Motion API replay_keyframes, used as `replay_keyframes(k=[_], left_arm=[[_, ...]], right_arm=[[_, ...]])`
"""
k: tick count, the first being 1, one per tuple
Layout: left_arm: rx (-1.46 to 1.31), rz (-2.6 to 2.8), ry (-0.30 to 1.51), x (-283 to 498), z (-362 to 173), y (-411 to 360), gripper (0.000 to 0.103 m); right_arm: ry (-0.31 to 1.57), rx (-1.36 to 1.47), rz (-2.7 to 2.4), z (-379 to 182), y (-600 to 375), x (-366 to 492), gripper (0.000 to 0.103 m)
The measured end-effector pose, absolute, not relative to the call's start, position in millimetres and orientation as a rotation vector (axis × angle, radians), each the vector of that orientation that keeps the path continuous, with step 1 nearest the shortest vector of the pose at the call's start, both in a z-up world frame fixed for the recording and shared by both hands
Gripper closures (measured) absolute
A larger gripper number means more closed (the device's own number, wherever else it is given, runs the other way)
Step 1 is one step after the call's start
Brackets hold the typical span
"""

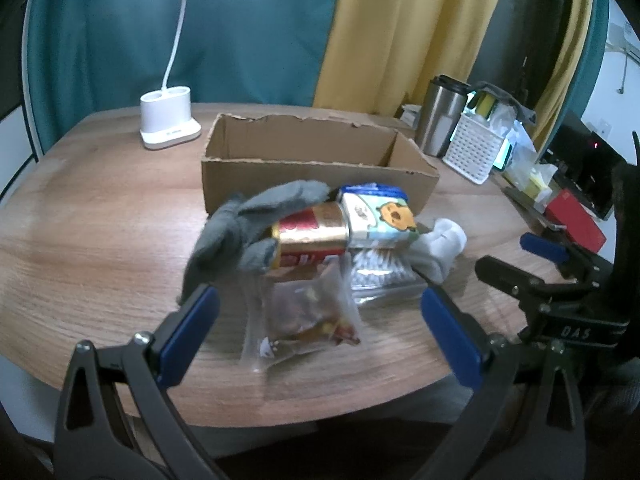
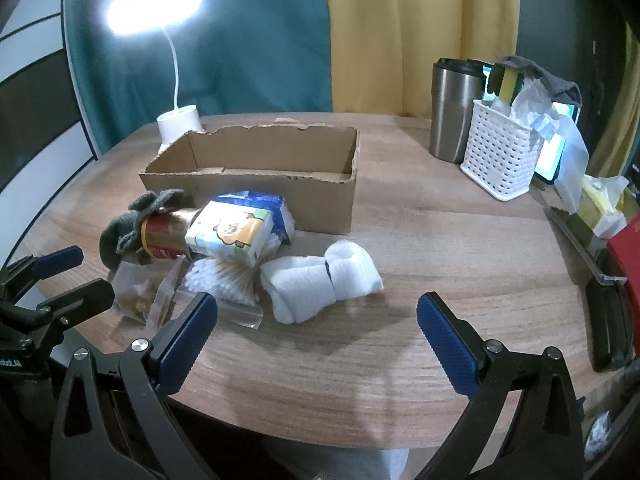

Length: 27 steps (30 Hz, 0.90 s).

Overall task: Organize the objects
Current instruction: 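Move left gripper to clear nut bag while right gripper approaches white socks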

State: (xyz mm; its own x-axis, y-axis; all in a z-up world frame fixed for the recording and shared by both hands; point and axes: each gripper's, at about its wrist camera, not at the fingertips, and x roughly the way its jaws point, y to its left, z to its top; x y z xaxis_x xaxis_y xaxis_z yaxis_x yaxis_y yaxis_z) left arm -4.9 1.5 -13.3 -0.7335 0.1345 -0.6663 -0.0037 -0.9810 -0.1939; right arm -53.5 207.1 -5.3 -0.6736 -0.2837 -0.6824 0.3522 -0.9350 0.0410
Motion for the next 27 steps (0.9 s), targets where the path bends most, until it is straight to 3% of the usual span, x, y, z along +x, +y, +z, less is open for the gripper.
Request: replay_keyframes(k=[27], left_arm=[[-1.173, 2.862, -0.279, -16.7, -16.9, -1.8, 0.001]], right_arm=[[0.131, 1.047, -2.563, -4.9, 204.3, -64.7, 0.001]])
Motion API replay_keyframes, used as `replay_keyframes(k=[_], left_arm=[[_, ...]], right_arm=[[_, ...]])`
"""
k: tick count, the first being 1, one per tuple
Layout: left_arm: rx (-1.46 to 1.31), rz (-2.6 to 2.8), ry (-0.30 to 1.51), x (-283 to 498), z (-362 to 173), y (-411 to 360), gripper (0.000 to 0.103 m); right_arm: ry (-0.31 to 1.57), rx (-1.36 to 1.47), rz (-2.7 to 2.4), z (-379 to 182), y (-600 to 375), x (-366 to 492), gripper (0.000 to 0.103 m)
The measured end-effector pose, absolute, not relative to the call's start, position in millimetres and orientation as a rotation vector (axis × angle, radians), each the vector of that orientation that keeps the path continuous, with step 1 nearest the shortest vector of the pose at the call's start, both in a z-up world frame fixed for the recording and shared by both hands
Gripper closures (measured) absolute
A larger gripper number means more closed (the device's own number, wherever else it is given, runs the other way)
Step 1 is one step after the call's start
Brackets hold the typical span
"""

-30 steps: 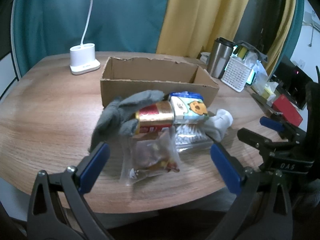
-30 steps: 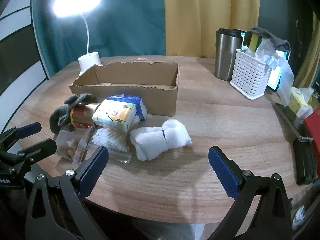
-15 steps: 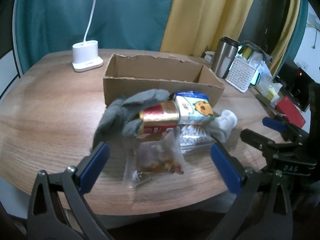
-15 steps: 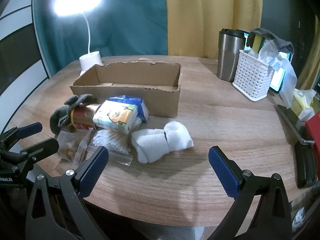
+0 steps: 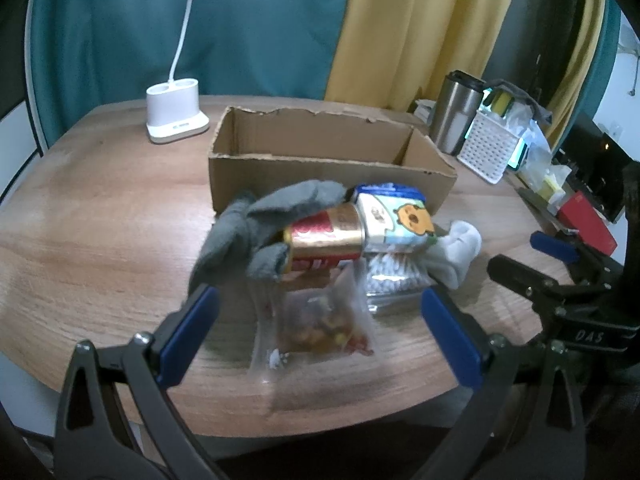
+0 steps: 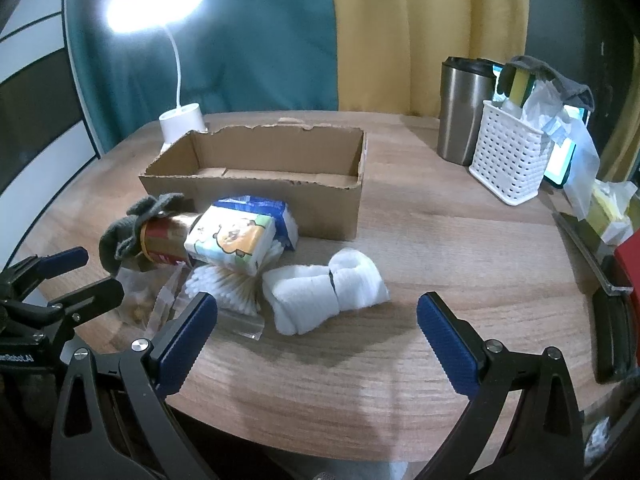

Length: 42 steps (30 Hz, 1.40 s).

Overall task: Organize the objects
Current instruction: 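Move left gripper to clear nut bag while right gripper approaches white socks, then close left gripper on nut bag while right gripper grasps rolled white socks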

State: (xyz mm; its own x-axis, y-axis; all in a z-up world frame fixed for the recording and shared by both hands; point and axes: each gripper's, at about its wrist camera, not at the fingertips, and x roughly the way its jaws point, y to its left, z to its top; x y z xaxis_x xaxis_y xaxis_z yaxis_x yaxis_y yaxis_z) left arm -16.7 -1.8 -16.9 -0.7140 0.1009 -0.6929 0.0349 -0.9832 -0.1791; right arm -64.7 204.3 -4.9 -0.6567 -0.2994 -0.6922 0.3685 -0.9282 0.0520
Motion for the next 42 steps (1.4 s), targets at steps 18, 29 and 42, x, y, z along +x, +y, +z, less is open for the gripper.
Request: replay_keyframes(k=[18, 29, 42], left_arm=[[-1.290, 2.876, -0.291, -30.2, -36.6, -7.8, 0.001], [-1.397, 2.822, -0.271, -45.7, -55.5, -0.8, 0.001], [-1.462, 2.778, -0.225, -54.8, -66.1, 12.3, 0.028]], right_arm=[[0.117, 1.102, -2.522, -21.5, 203.3, -81.8, 0.001], [0.137, 1.160, -2.493, -40.3, 200.6, -105.9, 0.001], [0.178, 1.182, -2.399, -55.7, 193.5, -128.2, 0.006]])
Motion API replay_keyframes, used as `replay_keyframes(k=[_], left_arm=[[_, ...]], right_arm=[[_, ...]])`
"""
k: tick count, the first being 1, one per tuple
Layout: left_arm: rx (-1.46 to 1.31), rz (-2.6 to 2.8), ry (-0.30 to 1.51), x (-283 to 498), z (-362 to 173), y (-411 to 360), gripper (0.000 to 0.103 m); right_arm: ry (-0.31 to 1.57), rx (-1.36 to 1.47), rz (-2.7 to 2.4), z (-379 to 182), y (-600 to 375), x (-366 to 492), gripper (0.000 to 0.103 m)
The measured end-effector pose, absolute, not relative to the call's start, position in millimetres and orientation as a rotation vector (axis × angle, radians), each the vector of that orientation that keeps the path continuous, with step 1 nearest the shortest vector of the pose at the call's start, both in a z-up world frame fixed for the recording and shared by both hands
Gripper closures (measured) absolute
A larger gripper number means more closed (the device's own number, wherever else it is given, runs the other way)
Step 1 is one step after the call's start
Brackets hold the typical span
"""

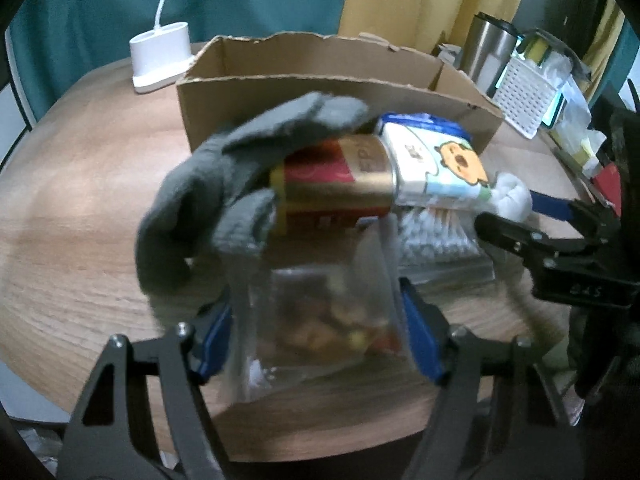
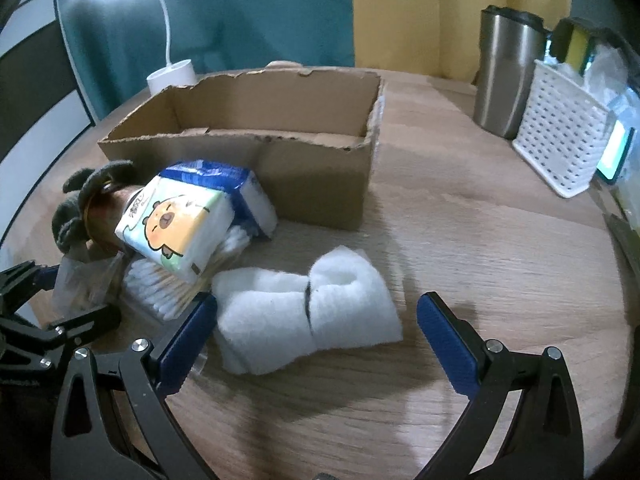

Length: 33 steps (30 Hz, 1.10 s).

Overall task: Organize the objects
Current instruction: 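Close left gripper on nut bag while right gripper grasps rolled white socks, then carry nut bag into cardboard box and open left gripper while right carries socks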

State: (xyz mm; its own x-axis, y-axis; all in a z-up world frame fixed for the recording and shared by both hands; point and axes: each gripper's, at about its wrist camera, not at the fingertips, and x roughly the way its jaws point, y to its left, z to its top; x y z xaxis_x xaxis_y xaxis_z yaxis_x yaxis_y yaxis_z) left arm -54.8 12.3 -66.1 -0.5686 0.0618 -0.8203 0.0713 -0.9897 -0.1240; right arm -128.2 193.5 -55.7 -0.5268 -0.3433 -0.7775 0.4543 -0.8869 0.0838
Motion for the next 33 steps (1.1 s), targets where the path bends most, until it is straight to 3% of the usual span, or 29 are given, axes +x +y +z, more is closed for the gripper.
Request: replay_keyframes(k=[2, 6, 33], left_arm=[[1.457, -2.773, 0.226, -54.9, -65.9, 13.1, 0.030], [1.460, -2.793, 0.234, -53.3, -64.6, 14.0, 0.034], [1.298, -3.008, 0.212, -44.9, -8.0, 19.8, 0.035]], right_arm=[[0.164, 1.194, -2.370, -58.2, 193.1, -129.0, 0.019], [0.145, 1.200, -2.359, -58.5, 194.4, -128.8, 0.022], [0.099, 1.081, -2.506, -4.0, 217.1, -108.6, 0.023]])
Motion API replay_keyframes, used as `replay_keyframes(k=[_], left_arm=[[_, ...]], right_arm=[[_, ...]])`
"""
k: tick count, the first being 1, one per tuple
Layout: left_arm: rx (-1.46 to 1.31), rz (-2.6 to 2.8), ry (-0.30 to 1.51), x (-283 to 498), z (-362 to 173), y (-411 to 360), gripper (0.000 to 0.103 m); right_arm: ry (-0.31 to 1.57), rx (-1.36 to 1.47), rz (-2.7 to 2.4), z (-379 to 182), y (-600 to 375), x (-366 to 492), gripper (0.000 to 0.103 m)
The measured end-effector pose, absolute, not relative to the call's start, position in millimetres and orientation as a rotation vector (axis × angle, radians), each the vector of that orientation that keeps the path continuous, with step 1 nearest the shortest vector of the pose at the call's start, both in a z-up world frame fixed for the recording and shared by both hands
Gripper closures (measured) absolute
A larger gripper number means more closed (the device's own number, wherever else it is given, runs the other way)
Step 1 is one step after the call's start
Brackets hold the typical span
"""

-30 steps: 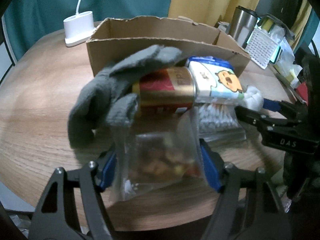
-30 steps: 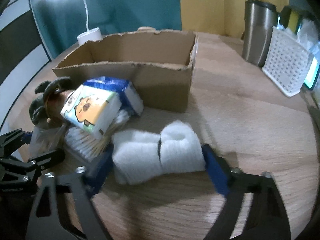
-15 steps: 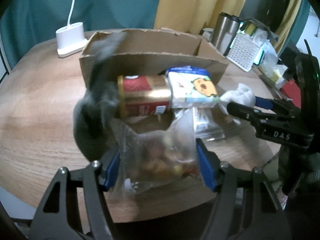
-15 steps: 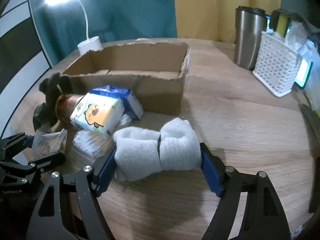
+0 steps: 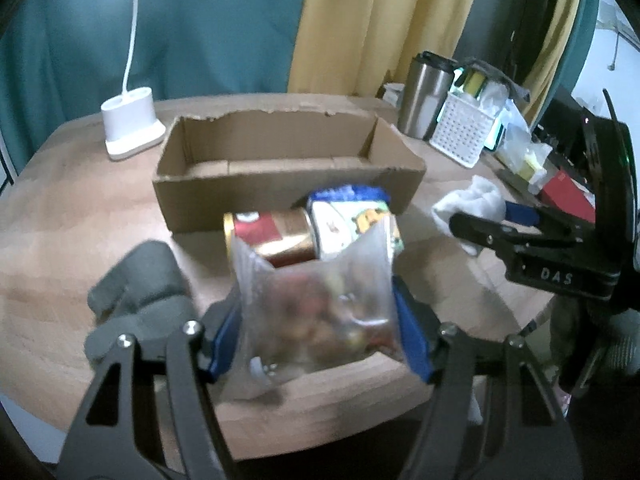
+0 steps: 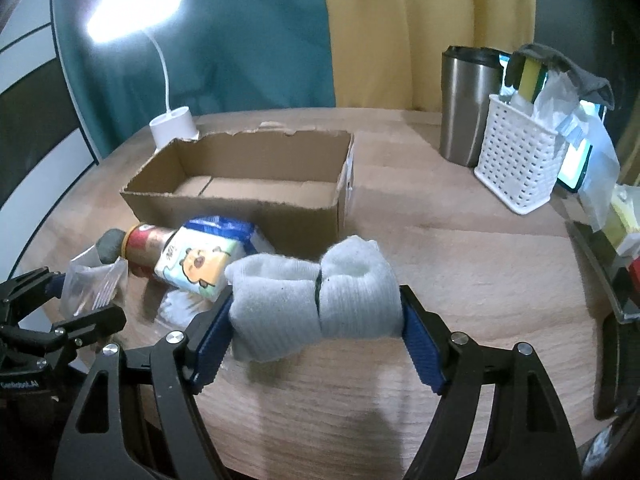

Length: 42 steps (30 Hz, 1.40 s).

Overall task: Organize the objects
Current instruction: 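Carry nut bag into cardboard box and open left gripper while right carries socks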

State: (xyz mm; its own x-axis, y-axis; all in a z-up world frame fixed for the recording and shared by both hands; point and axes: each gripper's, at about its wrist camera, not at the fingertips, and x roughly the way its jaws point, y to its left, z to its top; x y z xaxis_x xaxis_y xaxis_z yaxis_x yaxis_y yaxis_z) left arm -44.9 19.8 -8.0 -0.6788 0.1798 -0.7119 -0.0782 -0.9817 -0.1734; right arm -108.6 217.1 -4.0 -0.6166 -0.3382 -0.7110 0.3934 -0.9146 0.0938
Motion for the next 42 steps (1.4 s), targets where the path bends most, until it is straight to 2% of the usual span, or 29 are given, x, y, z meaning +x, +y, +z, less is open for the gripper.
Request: replay_keyframes(k=[21, 42], left_arm=[[-1.114, 2.760, -0.191, -103.1, 18.1, -9.5, 0.035], [-1.102, 2.725, -0.233, -154.3, 12.8, -22.0, 0.035]], right_arm=[[0.061, 1.052, -2.523, 21.0, 192.5, -148.5, 0.023], [0.011, 1.104, -2.516, 15.3, 161.6, -187.5, 0.023]])
